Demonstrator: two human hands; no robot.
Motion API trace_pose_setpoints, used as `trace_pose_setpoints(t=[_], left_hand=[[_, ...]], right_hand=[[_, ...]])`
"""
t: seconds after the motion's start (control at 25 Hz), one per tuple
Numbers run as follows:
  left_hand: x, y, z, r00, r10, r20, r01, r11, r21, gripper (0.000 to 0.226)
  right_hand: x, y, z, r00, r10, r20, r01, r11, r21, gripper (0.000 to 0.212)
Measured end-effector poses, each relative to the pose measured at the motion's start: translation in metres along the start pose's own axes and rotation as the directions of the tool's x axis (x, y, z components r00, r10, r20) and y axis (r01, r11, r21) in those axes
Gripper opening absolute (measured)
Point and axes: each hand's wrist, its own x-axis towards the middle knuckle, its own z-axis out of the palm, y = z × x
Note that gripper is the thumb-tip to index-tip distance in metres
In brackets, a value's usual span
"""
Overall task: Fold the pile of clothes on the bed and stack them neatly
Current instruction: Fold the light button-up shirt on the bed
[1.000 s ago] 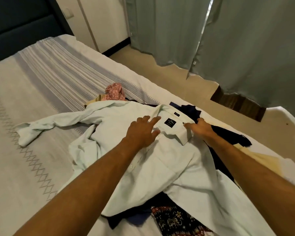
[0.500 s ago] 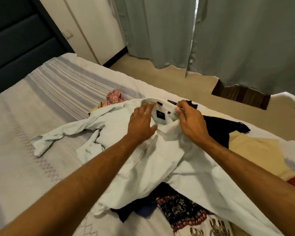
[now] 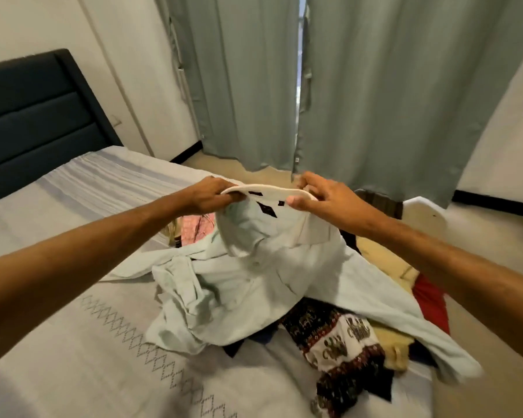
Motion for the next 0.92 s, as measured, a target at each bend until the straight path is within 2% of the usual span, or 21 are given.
trace_pose_setpoints(t=[0.04,0.08,0.12,0.16,0.2,0.24,0.32,0.4,0.52,0.56,0.6,0.68,0.76,0.84,0.92], left_hand=[[-0.02,0.004,0.006,0.998,0.011,-0.064,-0.016,0.998,-0.066,0.07],[-0.044,0.007,0.015,0.991,0.045,-0.124,-0.059,0.992,-0.113,0.068],[-0.071,0.008,0.026,0.98,0.087,-0.18,-0.118,0.979,-0.166,0.059],[-0.101,0.009,0.034,0.967,0.117,-0.226,-0.166,0.963,-0.213,0.049],[-0.136,0.009,0.037,0.953,0.139,-0.27,-0.202,0.953,-0.224,0.043],[-0.176,0.008,0.035,0.937,0.156,-0.313,-0.224,0.955,-0.194,0.043],[-0.252,-0.001,0.02,0.928,0.138,-0.346,-0.177,0.981,-0.082,0.053],[-0.323,-0.008,-0.003,0.949,0.052,-0.312,-0.079,0.994,-0.072,0.061],[-0.405,-0.013,-0.029,0.981,-0.035,-0.189,0.004,0.987,-0.161,0.085],[-0.425,-0.02,-0.029,0.989,-0.041,-0.14,0.026,0.994,-0.106,0.094],[-0.44,-0.032,-0.025,0.994,-0.06,-0.089,0.059,0.998,-0.017,0.094],[-0.46,-0.066,-0.02,0.987,-0.148,-0.065,0.153,0.984,0.087,0.067],[-0.469,-0.101,-0.018,0.978,-0.201,-0.061,0.203,0.979,0.03,0.04],[-0.461,-0.133,-0.012,0.975,-0.224,-0.008,0.224,0.975,0.002,0.03],[-0.438,-0.163,-0.003,0.971,-0.241,-0.004,0.241,0.971,-0.009,0.033]], right_hand=[[-0.024,-0.004,0.01,0.991,0.102,0.084,-0.102,0.995,-0.005,0.042],[-0.047,-0.005,0.028,0.968,0.166,0.189,-0.142,0.981,-0.135,0.05],[-0.069,0.0,0.053,0.938,0.235,0.256,-0.139,0.929,-0.343,0.048],[-0.087,0.006,0.08,0.93,0.277,0.243,-0.126,0.859,-0.496,0.037],[-0.107,0.005,0.106,0.957,0.249,0.151,-0.125,0.82,-0.559,0.027],[-0.123,0.0,0.127,0.984,0.176,0.018,-0.144,0.853,-0.502,0.023],[-0.145,-0.031,0.149,0.972,0.054,-0.228,-0.117,0.956,-0.27,0.025],[-0.153,-0.079,0.156,0.939,-0.016,-0.345,-0.063,0.974,-0.216,0.031],[-0.145,-0.151,0.165,0.922,-0.063,-0.381,-0.032,0.971,-0.236,0.036],[-0.14,-0.168,0.169,0.922,-0.083,-0.378,-0.007,0.973,-0.23,0.04],[-0.137,-0.18,0.174,0.926,-0.09,-0.368,-0.001,0.971,-0.238,0.044],[-0.128,-0.193,0.179,0.939,-0.131,-0.319,0.031,0.954,-0.299,0.052],[-0.113,-0.193,0.181,0.949,-0.16,-0.27,0.058,0.935,-0.351,0.057],[-0.091,-0.18,0.186,0.955,-0.144,-0.258,0.024,0.909,-0.416,0.075],[-0.065,-0.154,0.19,0.954,-0.066,-0.292,-0.08,0.883,-0.463,0.082]])
